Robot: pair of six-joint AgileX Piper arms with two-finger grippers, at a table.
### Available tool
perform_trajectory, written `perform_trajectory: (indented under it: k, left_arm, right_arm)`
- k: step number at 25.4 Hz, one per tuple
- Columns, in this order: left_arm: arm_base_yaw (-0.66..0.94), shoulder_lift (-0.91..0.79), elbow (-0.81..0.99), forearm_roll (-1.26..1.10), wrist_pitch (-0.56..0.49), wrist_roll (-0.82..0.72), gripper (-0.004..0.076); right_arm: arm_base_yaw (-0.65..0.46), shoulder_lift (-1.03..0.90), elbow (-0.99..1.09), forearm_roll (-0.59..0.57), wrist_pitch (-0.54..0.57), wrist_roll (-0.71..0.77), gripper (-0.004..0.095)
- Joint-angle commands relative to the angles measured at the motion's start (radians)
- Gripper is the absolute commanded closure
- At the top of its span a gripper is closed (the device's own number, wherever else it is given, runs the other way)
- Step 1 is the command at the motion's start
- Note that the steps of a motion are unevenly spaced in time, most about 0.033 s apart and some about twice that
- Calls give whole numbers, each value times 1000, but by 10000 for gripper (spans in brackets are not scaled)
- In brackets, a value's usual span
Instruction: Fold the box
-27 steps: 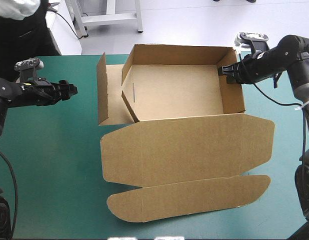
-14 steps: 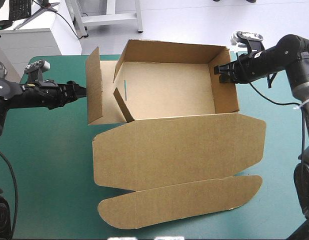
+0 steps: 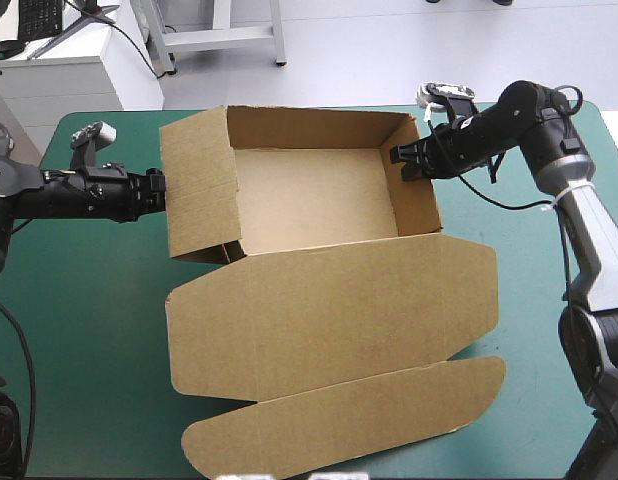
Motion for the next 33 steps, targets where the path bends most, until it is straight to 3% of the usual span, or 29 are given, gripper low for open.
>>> perform_trajectory:
  k: [1,11,16,22,33]
  left_arm:
    - [-3,-35,-29,-105,39,5,253]
    - [-3,-35,-29,-200,69,35,253]
    - [-3,-35,-29,-240,91,46,253]
    - [-3,-35,-29,-240,91,46,253]
    - [-3,-35,-29,-103,73,27,262]
  right_arm:
    - [6,-27,-25,33,-63,6,909]
    - [19,26,-25,85,-115,31,909]
    - [87,54,-25,74,-182,36,909]
    - [120,99,-25,85,-188,44,909]
    - [190,103,-25,91,-241,44,908]
